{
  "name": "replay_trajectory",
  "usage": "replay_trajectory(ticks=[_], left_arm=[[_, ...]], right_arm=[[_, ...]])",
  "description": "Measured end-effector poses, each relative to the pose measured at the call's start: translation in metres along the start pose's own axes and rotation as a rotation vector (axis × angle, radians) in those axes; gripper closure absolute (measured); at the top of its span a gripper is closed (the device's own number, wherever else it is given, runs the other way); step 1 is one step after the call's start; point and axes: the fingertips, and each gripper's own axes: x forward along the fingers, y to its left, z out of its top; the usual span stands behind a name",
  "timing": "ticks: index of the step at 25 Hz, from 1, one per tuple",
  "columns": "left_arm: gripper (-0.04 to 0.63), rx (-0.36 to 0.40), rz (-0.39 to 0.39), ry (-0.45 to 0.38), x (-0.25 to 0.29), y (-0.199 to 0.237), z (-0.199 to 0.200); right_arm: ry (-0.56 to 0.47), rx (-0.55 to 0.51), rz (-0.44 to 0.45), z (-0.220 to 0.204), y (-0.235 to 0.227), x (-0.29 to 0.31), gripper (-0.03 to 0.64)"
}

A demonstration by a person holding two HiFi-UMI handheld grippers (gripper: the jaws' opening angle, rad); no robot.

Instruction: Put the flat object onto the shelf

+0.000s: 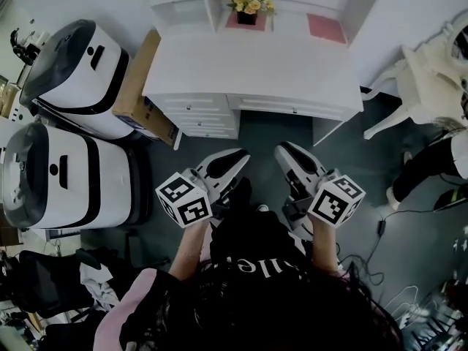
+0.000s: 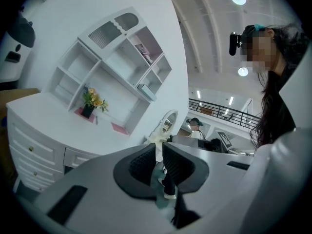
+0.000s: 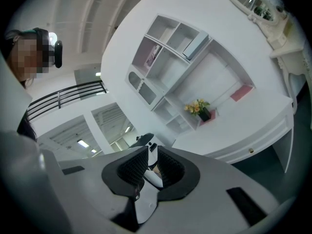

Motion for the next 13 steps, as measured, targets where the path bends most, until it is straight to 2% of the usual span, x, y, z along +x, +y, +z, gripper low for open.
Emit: replay_trajectory(ticks=[13], left_arm=[[0.541,0.01,-0.022,-0.01,-0.012,0.005,0.005]], right_arm=[[0.005,-0.018,0.011,-0.005,0.012,0.009,0.531]])
